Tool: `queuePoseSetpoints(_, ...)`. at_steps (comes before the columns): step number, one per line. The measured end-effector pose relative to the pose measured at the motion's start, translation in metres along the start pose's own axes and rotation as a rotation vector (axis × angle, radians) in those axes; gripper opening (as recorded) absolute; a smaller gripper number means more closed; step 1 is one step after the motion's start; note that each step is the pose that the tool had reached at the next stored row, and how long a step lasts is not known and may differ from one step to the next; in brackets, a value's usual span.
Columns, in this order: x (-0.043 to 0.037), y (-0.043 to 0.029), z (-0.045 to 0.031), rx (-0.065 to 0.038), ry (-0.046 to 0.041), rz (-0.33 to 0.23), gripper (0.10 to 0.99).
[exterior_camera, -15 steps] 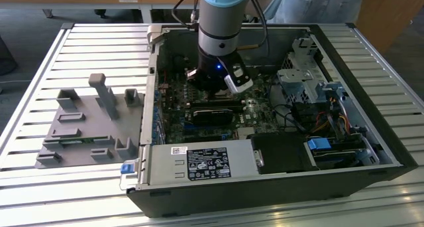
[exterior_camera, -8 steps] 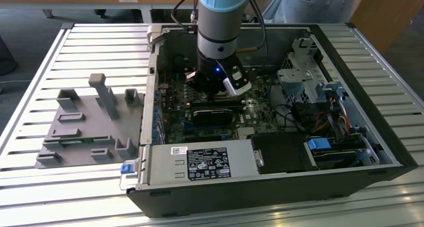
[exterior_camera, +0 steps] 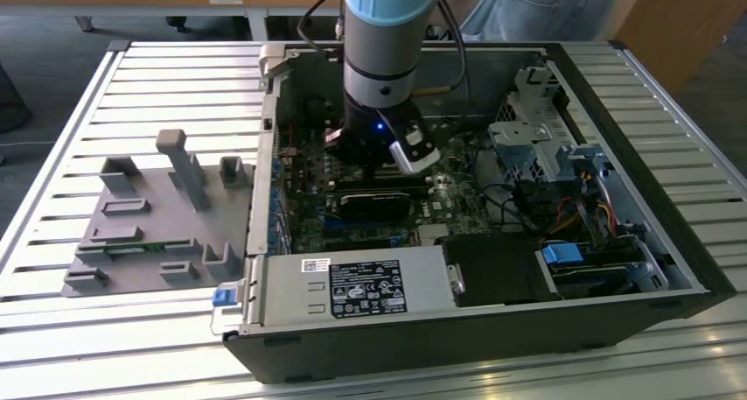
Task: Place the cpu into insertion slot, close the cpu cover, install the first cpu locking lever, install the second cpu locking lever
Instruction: 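Install the second cpu locking lever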
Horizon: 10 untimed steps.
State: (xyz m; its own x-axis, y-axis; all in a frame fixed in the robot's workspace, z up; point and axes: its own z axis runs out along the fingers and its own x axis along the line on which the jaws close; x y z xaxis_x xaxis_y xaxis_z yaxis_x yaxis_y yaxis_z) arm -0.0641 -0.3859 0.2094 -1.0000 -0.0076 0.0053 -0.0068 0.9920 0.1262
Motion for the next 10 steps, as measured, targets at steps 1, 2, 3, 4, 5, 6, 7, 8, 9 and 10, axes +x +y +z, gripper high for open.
queuePoseSetpoints(1, 0.0003, -0.001, -0.0001, 0.0, 0.0001, 0.0, 0.106)
queuePoseSetpoints(2, 0.0005, -0.0021, -0.0002, -0.001, 0.0001, 0.0, 0.106)
queuePoseSetpoints(3, 0.0011, -0.0031, -0.0003, -0.003, 0.0001, 0.0, 0.106)
queuePoseSetpoints(4, 0.0017, -0.0043, -0.0004, -0.007, 0.0, 0.0, 0.106)
queuePoseSetpoints(5, 0.0024, -0.005, -0.0003, -0.012, 0.0, 0.0, 0.106)
queuePoseSetpoints(6, 0.0028, -0.0054, -0.0002, -0.017, 0.0, 0.0, 0.106)
queuePoseSetpoints(7, 0.0031, -0.0057, -0.0001, -0.022, 0.0, 0.0, 0.106)
queuePoseSetpoints(8, 0.0032, -0.0057, 0.0, -0.024, 0.0, 0.0, 0.106)
queuePoseSetpoints(9, 0.0032, -0.0057, 0.0, -0.024, 0.0, 0.0, 0.106)
queuePoseSetpoints(10, 0.0032, -0.0057, 0.0001, -0.024, 0.0, 0.0, 0.106)
